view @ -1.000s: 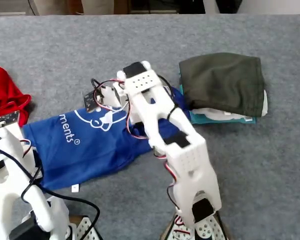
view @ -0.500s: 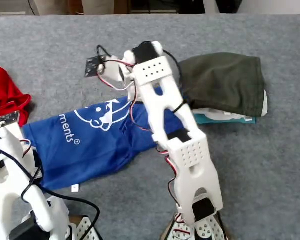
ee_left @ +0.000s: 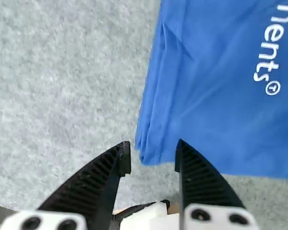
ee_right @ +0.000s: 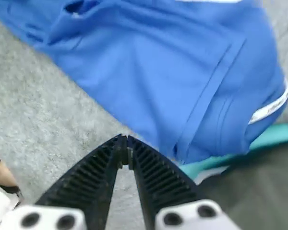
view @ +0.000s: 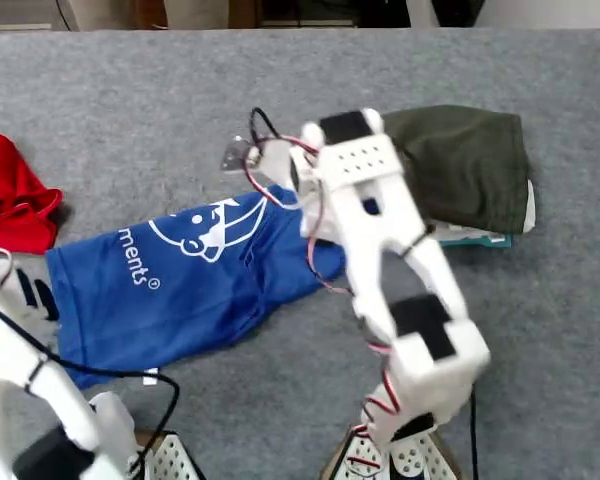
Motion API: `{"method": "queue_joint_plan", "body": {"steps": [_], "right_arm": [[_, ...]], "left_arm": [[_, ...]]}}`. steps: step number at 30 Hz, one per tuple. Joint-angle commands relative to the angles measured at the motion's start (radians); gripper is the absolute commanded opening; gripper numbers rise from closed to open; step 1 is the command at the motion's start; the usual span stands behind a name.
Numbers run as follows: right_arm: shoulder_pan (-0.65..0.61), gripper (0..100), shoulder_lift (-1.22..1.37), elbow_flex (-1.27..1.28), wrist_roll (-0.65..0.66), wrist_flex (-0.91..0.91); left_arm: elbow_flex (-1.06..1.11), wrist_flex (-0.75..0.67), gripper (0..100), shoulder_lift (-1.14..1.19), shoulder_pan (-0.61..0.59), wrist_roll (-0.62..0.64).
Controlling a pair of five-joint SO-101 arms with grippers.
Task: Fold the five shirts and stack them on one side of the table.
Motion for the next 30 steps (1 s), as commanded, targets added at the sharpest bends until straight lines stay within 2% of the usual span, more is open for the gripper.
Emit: {"method": "queue_joint_plan", "body": {"steps": [1, 7, 12, 19, 30], "right_arm": [[0.041, 0.2, -0.228, 0.249, -0.011, -0.097], [0.045, 0.2, -0.568, 0.595, -0.006, -0.216], [0.042, 0.2, -0.756, 0.684, -0.011, -0.213], [0.042, 0.2, -0.792, 0.680, -0.012, -0.124], [0.042, 0.2, -0.794, 0.679, -0.055, -0.109]], "left_arm": [[-0.100, -0.028, 18, 0.157, -0.012, -0.012], [-0.296, -0.020, 18, 0.518, -0.014, -0.057], [-0.451, 0.052, 18, 0.708, 0.014, -0.057], [-0.543, 0.104, 18, 0.837, 0.098, -0.034], [-0.608, 0.104, 17, 0.934, 0.092, 0.035]]}}
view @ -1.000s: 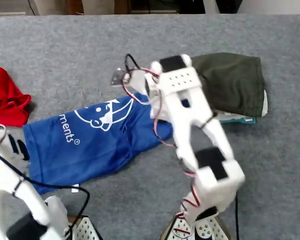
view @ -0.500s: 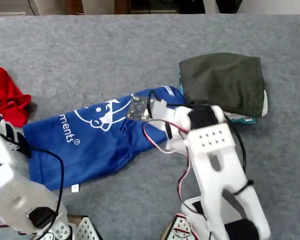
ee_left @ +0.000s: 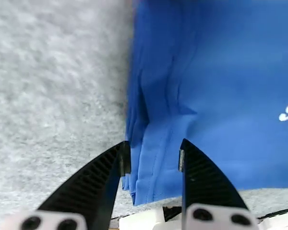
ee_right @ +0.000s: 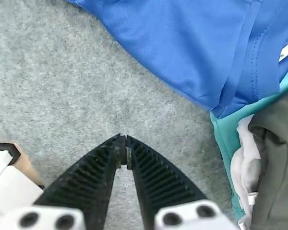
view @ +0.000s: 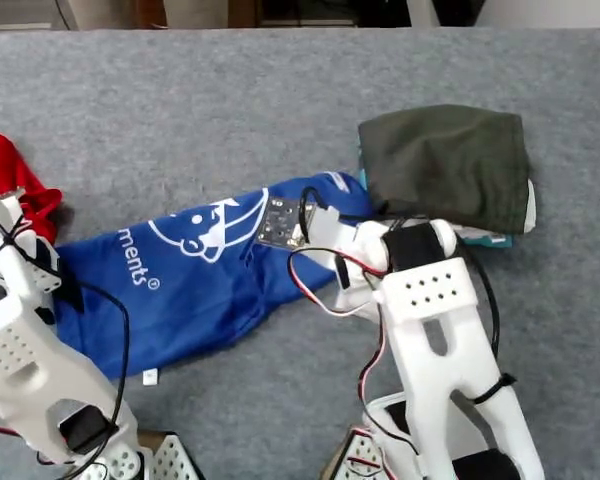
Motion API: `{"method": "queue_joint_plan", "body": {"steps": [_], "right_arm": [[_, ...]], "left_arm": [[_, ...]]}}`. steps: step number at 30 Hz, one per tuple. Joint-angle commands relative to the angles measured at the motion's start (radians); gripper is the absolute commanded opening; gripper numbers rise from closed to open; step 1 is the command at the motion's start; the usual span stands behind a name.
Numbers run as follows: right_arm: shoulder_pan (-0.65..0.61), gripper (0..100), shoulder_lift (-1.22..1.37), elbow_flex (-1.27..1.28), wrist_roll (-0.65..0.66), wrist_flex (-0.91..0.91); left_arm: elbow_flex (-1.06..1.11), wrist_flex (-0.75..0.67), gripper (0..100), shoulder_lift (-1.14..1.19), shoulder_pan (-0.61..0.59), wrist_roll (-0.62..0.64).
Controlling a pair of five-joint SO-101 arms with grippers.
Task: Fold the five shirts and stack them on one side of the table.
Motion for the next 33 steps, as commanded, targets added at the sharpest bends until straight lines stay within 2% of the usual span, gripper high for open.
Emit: {"method": "queue_joint_plan", "body": {"steps": [1, 10, 18, 24, 27, 33], "right_arm": [[0.013, 0.2, -0.031, -0.007, -0.015, 0.008], [0.013, 0.2, -0.031, -0.105, -0.014, 0.055], [0.018, 0.2, -0.031, -0.120, -0.014, 0.071], [0.018, 0.2, -0.031, -0.120, -0.014, 0.071], [0.018, 0.2, -0.031, -0.122, -0.014, 0.071], [0.018, 0.2, -0.031, -0.122, -0.014, 0.071]], "left_arm": [[-0.069, 0.014, 17, 0.001, -0.012, 0.018], [-0.123, -0.037, 17, 0.021, -0.020, 0.017], [-0.152, -0.046, 17, 0.163, -0.023, 0.020], [-0.184, -0.046, 11, 0.179, -0.023, 0.046], [-0.184, -0.046, 2, 0.179, -0.017, 0.040], [-0.219, -0.044, 2, 0.179, -0.037, 0.040]]}}
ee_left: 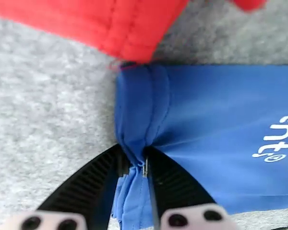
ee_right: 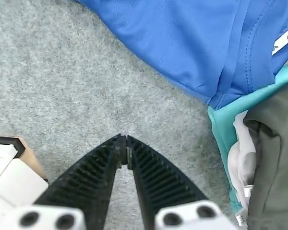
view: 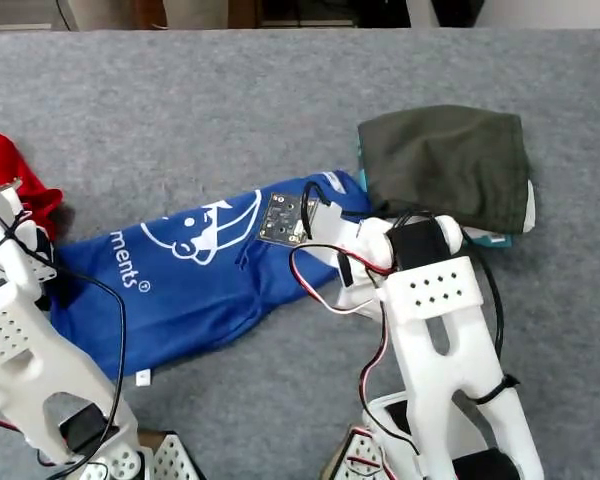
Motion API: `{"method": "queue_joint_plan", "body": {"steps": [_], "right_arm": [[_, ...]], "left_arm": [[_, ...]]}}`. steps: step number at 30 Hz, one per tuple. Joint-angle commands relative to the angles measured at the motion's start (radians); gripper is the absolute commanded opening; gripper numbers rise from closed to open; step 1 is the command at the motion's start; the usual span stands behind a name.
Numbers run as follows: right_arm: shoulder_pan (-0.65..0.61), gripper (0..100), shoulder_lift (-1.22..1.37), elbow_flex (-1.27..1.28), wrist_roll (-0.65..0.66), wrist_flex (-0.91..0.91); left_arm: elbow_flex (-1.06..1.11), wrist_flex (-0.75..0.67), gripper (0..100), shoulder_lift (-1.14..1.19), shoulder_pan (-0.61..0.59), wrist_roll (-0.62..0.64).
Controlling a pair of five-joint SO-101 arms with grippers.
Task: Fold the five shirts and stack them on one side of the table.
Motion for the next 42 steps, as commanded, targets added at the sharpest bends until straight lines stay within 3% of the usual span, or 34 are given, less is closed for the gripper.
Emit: {"method": "queue_joint_plan", "body": {"steps": [1, 6, 9, 12, 18, 22, 26, 32, 42], "right_arm": [[0.013, 0.2, -0.031, -0.056, -0.014, 0.006], [0.013, 0.2, -0.031, -0.056, -0.014, 0.000], [0.013, 0.2, -0.031, -0.074, -0.032, -0.006], [0.031, 0.2, -0.031, -0.117, -0.100, -0.041], [0.084, 0.2, -0.031, -0.209, -0.153, -0.046], [0.082, 0.2, -0.031, -0.214, -0.164, -0.046], [0.082, 0.2, -0.031, -0.214, -0.176, -0.046], [0.084, 0.2, -0.031, -0.177, -0.181, -0.046], [0.087, 0.2, -0.042, -0.104, -0.390, -0.089]], "left_arm": [[-0.074, -0.011, 2, -0.001, -0.038, 0.009], [-0.348, 0.173, 2, -0.001, -0.101, 0.006], [-0.443, 0.175, 2, -0.028, -0.138, -0.005], [-0.446, 0.175, 2, -0.127, -0.181, -0.020], [-0.430, 0.175, 2, -0.268, -0.293, -0.229], [-0.428, 0.175, 2, -0.325, -0.307, -0.265], [-0.425, 0.175, 2, -0.383, -0.218, -0.236], [-0.350, 0.175, 2, -0.522, 0.011, -0.132], [0.008, 0.170, 2, -0.812, 0.557, 0.129]]}}
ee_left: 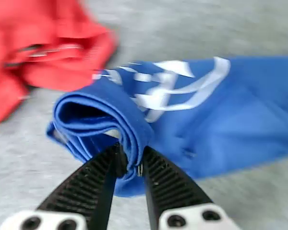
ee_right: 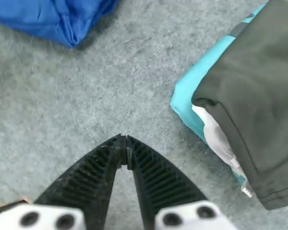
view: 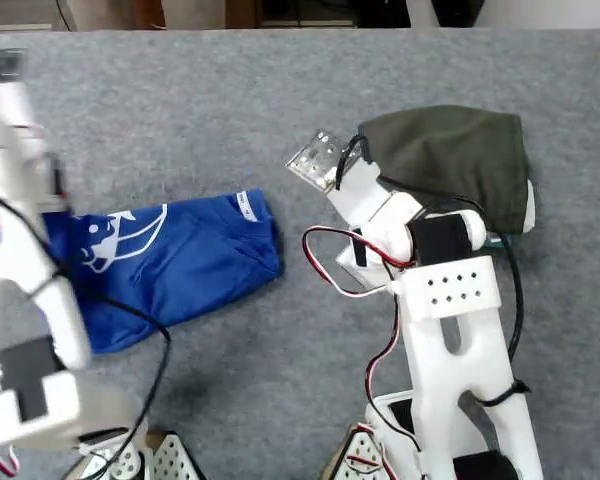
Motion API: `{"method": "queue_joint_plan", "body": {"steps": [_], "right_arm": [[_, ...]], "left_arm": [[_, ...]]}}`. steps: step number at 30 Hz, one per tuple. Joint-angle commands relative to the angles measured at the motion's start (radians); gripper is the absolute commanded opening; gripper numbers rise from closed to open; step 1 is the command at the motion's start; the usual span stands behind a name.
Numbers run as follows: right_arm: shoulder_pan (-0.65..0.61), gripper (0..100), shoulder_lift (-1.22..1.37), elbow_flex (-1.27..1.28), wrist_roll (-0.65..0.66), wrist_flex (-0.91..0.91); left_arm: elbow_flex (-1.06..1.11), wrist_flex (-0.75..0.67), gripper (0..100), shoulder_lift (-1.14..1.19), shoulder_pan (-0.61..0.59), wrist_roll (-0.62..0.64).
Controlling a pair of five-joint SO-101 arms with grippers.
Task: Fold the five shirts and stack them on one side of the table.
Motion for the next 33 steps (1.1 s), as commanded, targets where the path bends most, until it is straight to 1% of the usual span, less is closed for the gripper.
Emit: {"method": "queue_joint_plan", "body": {"steps": [1, 2, 4, 7, 9, 11, 14, 19, 24, 29, 31, 33], "right_arm": [[0.018, 0.2, -0.051, 0.002, -0.038, -0.015], [0.018, 0.2, -0.070, 0.004, -0.038, -0.015], [0.030, 0.2, -0.116, 0.004, -0.034, -0.003], [0.093, 0.2, -0.189, 0.005, -0.032, 0.008], [0.147, 0.2, -0.228, 0.005, -0.025, 0.025], [0.180, 0.2, -0.257, 0.013, 0.011, 0.051], [0.214, 0.2, -0.294, 0.058, 0.041, 0.066], [0.266, 0.2, -0.357, 0.131, 0.077, 0.068], [0.266, 0.2, -0.423, 0.173, 0.089, 0.069], [0.266, 0.2, -0.437, 0.217, 0.089, 0.068], [0.266, 0.2, -0.437, 0.236, 0.089, 0.061], [0.265, 0.2, -0.437, 0.243, 0.089, 0.061]], "left_arm": [[0.064, 0.011, 2, -0.070, 0.221, 0.109], [0.080, 0.008, 2, -0.068, 0.269, 0.144], [0.114, -0.044, 2, -0.054, 0.350, 0.218], [0.137, -0.127, 2, -0.013, 0.433, 0.325], [0.133, -0.167, 2, 0.035, 0.477, 0.373], [0.117, -0.193, 2, 0.074, 0.522, 0.414], [0.048, -0.189, 2, 0.131, 0.577, 0.456], [-0.041, -0.193, 2, 0.231, 0.663, 0.477], [-0.117, -0.229, 2, 0.357, 0.678, 0.477], [-0.245, -0.184, 2, 0.466, 0.697, 0.479], [-0.281, -0.166, 3, 0.503, 0.701, 0.479], [-0.322, -0.127, 9, 0.533, 0.697, 0.488]]}}
